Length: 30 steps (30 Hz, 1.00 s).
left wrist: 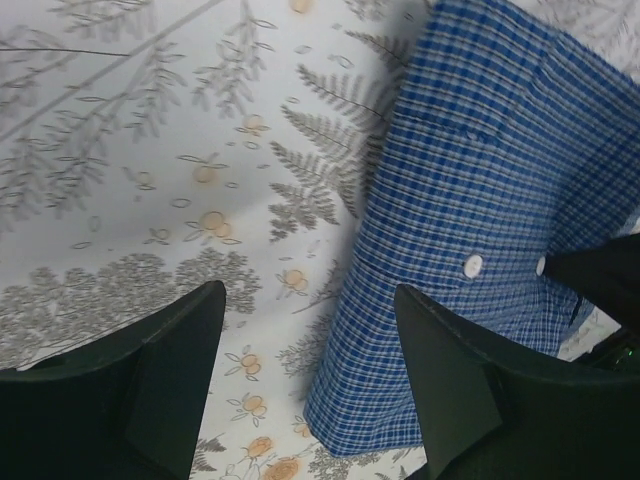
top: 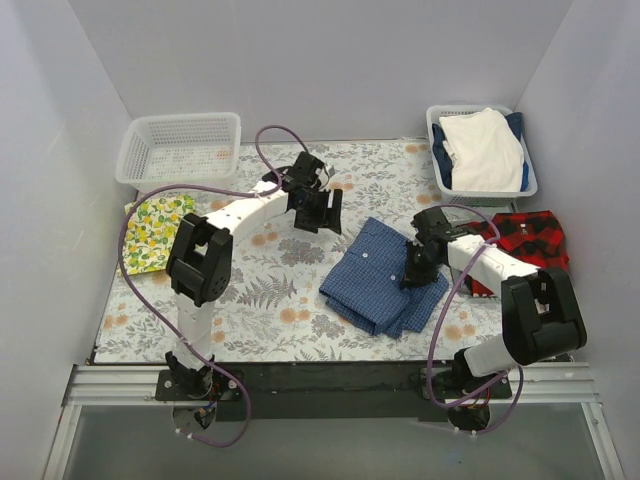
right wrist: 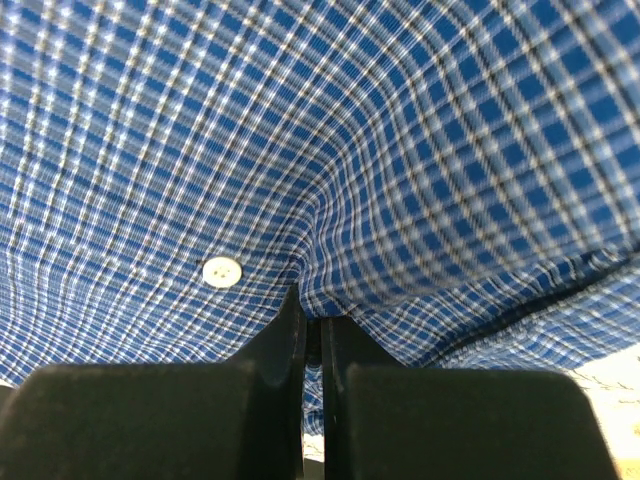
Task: Fold and stack the long sleeve shirts
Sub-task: Fold the shirt
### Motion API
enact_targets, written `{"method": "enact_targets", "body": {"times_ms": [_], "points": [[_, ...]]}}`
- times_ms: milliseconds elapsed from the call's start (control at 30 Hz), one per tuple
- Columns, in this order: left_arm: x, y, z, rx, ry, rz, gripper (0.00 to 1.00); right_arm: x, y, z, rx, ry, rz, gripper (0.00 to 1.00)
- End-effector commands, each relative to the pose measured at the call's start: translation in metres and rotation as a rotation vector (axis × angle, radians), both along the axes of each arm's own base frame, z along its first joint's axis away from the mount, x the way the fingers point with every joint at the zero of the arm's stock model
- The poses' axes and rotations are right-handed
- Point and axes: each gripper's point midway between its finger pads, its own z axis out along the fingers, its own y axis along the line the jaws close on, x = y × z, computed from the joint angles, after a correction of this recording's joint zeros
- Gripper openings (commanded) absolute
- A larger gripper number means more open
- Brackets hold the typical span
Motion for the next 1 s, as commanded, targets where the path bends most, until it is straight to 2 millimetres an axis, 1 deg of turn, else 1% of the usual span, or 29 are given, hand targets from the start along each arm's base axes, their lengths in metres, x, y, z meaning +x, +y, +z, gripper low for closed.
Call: {"method": "enact_targets", "body": {"times_ms": [0,33,67,100,133,167,200,233,267,300,333,367,433,467,500,533,567,600,633,667,700,733,767,800,833,867,900,933,967], "points": [[-0.009,-0.022,0.021,-0.035,-0.077,-0.129,0.68,-0.019,-0.008,-0.017,-0.035,0.104,-0.014,0.01],[-0.009,-0.025,0.025,-0.042,-0.086,-0.139,0.68,-0.019,-0.009,-0.015,-0.038,0.101,-0.018,0.01],[-0.014,-0.031,0.028,-0.055,-0.090,-0.165,0.68,-0.017,-0.013,-0.013,-0.057,0.085,-0.028,0.09],[-0.015,-0.033,0.031,-0.054,-0.103,-0.173,0.68,-0.015,-0.015,-0.010,-0.067,0.070,-0.035,0.13],[-0.018,-0.035,0.036,-0.056,-0.124,-0.191,0.68,-0.014,-0.017,-0.004,-0.071,0.046,-0.039,0.16],[-0.024,-0.041,0.038,-0.053,-0.137,-0.213,0.68,-0.010,-0.020,0.001,-0.085,0.024,-0.046,0.25],[-0.028,-0.043,0.040,-0.049,-0.151,-0.224,0.68,-0.011,-0.020,0.009,-0.081,0.014,-0.048,0.30],[-0.032,-0.044,0.047,-0.046,-0.180,-0.243,0.68,-0.008,-0.024,0.012,-0.101,-0.005,-0.053,0.33],[-0.042,-0.050,0.048,-0.041,-0.195,-0.269,0.68,-0.002,-0.025,0.020,-0.107,-0.038,-0.063,0.38],[-0.044,-0.051,0.053,-0.033,-0.225,-0.272,0.69,0.000,-0.026,0.026,-0.110,-0.060,-0.071,0.41],[-0.046,-0.054,0.057,-0.032,-0.254,-0.290,0.69,0.005,-0.028,0.037,-0.107,-0.108,-0.083,0.43],[-0.057,-0.058,0.064,-0.034,-0.279,-0.313,0.70,0.012,-0.031,0.046,-0.120,-0.147,-0.101,0.43],[-0.064,-0.060,0.067,-0.016,-0.326,-0.334,0.70,0.018,-0.035,0.058,-0.121,-0.192,-0.126,0.43],[-0.078,-0.061,0.069,-0.007,-0.354,-0.371,0.71,0.022,-0.036,0.060,-0.122,-0.200,-0.133,0.43],[-0.081,-0.059,0.066,0.020,-0.379,-0.378,0.71,0.026,-0.038,0.062,-0.122,-0.200,-0.143,0.43],[-0.085,-0.060,0.068,0.029,-0.410,-0.390,0.72,0.027,-0.039,0.061,-0.125,-0.196,-0.144,0.43],[-0.093,-0.063,0.065,0.059,-0.433,-0.418,0.72,0.029,-0.040,0.061,-0.125,-0.189,-0.147,0.43],[-0.097,-0.058,0.056,0.096,-0.436,-0.426,0.72,0.035,-0.041,0.061,-0.127,-0.184,-0.149,0.43],[-0.093,-0.053,0.054,0.151,-0.472,-0.408,0.72,0.037,-0.040,0.062,-0.123,-0.185,-0.142,0.43],[-0.102,-0.057,0.052,0.168,-0.488,-0.432,0.72,0.042,-0.037,0.065,-0.114,-0.190,-0.133,0.43],[-0.106,-0.055,0.053,0.177,-0.502,-0.441,0.72,0.047,-0.034,0.064,-0.109,-0.188,-0.121,0.43],[-0.108,-0.057,0.055,0.168,-0.519,-0.442,0.72,0.056,-0.030,0.071,-0.097,-0.211,-0.106,0.43],[-0.114,-0.060,0.057,0.154,-0.523,-0.457,0.72,0.061,-0.026,0.073,-0.080,-0.216,-0.094,0.43],[-0.117,-0.062,0.056,0.138,-0.528,-0.464,0.72,0.068,-0.021,0.071,-0.064,-0.221,-0.077,0.43],[-0.119,-0.063,0.054,0.133,-0.528,-0.472,0.73,0.074,-0.017,0.073,-0.051,-0.231,-0.063,0.42],[-0.123,-0.067,0.052,0.129,-0.533,-0.486,0.73,0.077,-0.013,0.071,-0.036,-0.221,-0.052,0.41],[-0.123,-0.067,0.050,0.127,-0.533,-0.492,0.73,0.078,-0.009,0.062,-0.012,-0.184,-0.039,0.39],[-0.125,-0.069,0.042,0.137,-0.527,-0.508,0.73,0.081,-0.006,0.060,0.002,-0.171,-0.036,0.38],[-0.127,-0.070,0.040,0.142,-0.527,-0.515,0.72,0.080,-0.003,0.056,0.021,-0.152,-0.024,0.35]]}}
